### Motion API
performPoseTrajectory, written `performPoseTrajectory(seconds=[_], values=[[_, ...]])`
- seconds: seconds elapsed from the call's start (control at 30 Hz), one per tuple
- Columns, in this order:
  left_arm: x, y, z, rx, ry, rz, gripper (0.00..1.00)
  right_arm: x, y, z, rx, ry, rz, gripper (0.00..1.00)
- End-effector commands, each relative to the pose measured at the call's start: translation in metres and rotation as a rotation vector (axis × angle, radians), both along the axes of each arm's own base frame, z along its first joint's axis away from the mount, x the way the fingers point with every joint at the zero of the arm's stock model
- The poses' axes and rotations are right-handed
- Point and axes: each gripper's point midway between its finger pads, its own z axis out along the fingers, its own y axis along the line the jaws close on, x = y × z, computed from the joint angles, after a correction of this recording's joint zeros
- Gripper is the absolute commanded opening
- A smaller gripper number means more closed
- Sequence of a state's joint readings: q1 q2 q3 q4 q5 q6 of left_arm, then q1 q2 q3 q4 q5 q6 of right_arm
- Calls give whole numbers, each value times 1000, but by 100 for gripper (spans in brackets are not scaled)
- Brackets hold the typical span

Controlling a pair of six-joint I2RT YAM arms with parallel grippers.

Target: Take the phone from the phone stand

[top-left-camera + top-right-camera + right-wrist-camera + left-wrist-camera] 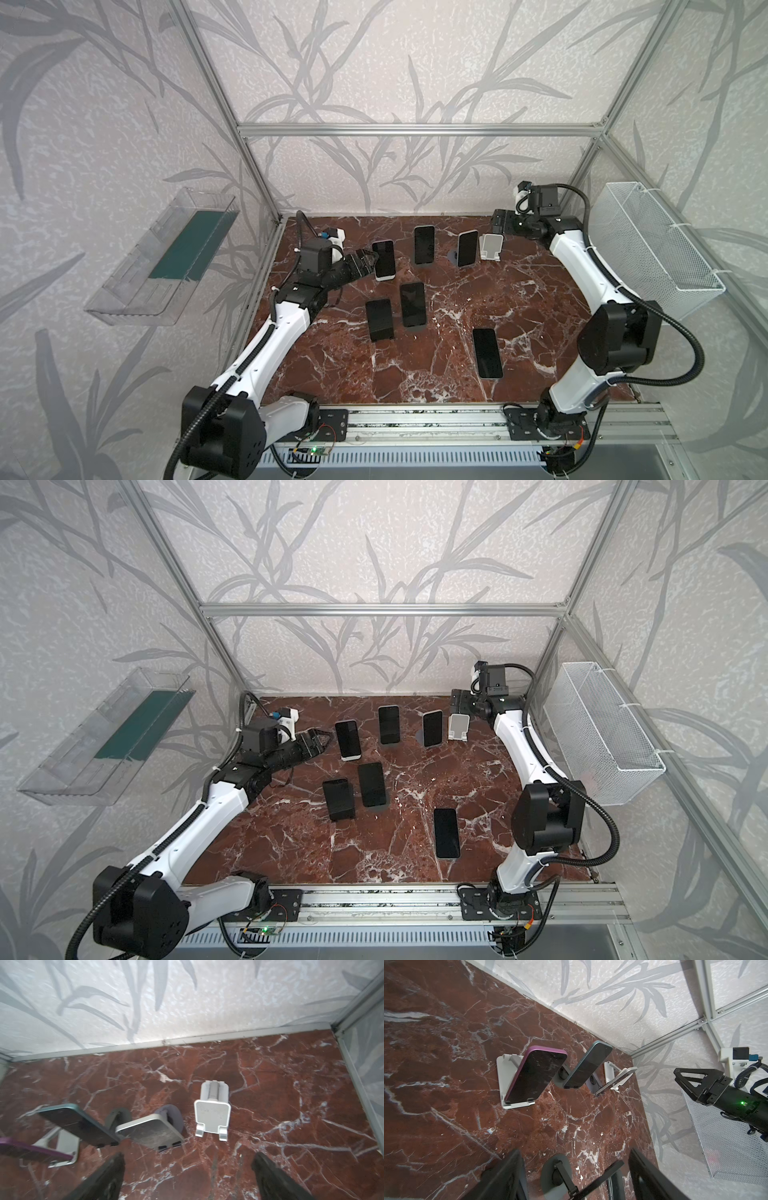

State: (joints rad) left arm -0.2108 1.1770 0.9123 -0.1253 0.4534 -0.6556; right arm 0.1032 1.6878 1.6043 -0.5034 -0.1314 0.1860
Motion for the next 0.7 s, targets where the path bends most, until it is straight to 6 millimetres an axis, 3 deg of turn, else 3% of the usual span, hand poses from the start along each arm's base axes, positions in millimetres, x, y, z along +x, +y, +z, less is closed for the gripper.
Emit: performPoseTrajectory(seconds=[0.0, 0.1, 0.2, 0.4, 0.67], values=[[-6, -15, 26, -90, -83, -68, 81, -15, 44, 1, -7, 1, 153, 98], [-8, -26, 35, -162, -105, -116, 81, -17, 59, -10, -97, 21, 187, 100], [-11, -34, 41, -202, -124, -156, 81, -5, 68, -24, -81, 42, 190, 99], [-20, -46, 53, -230, -166, -224, 81, 25, 74, -44, -92, 92, 186, 99], [-26, -48, 62, -234, -220, -230, 81, 38, 74, -75, -163, 149, 187, 99]])
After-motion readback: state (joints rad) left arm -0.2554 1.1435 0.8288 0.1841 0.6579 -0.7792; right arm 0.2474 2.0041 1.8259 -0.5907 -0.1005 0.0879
